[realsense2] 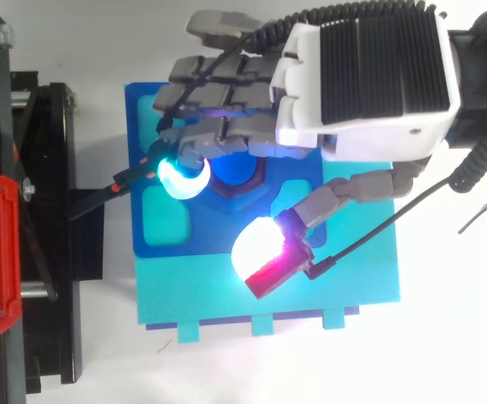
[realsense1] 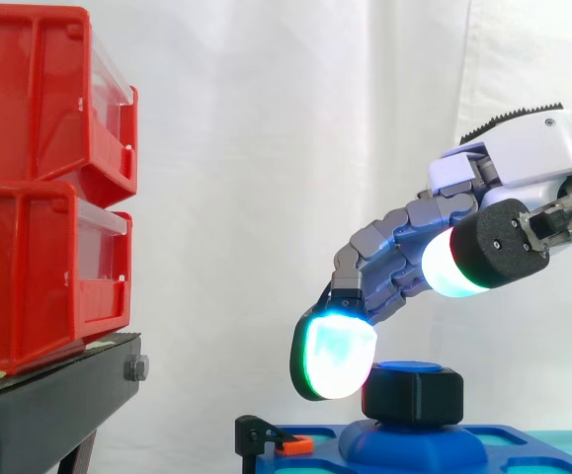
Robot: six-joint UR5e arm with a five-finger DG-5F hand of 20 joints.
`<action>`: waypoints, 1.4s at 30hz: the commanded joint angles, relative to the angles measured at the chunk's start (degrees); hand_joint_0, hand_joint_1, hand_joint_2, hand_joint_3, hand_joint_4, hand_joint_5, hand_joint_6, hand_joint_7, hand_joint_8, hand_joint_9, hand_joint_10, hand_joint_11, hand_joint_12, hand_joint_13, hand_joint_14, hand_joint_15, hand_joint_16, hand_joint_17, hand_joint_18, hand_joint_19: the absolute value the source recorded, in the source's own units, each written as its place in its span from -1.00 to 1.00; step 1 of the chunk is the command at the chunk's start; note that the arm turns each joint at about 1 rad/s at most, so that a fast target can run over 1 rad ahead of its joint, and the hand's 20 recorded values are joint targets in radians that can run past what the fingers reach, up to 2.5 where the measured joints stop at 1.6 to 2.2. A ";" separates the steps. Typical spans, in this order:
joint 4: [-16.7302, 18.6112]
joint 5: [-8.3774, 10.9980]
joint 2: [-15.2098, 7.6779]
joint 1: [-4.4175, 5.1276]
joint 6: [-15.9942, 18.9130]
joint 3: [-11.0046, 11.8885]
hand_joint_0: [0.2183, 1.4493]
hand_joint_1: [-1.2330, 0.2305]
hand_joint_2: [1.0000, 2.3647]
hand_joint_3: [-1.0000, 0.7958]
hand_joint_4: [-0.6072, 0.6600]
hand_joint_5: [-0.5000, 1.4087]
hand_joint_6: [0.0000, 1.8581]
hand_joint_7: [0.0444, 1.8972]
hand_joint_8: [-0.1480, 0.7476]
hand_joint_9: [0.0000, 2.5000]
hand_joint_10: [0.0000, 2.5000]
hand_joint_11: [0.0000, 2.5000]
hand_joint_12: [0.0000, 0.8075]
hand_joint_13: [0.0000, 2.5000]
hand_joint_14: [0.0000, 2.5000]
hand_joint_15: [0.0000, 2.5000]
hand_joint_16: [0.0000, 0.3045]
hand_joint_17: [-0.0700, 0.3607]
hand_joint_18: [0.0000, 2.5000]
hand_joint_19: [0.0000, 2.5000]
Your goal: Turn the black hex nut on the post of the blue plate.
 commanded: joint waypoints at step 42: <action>0.04 -8.29 0.00 -5.19 -1.21 0.79 -0.59 0.22 -1.00 -0.44 0.24 -0.69 -0.46 -0.11 -0.13 -0.76 -1.00 -0.99 -0.11 -0.85 -1.00 -0.99 -0.64 -0.09 -1.00 -1.00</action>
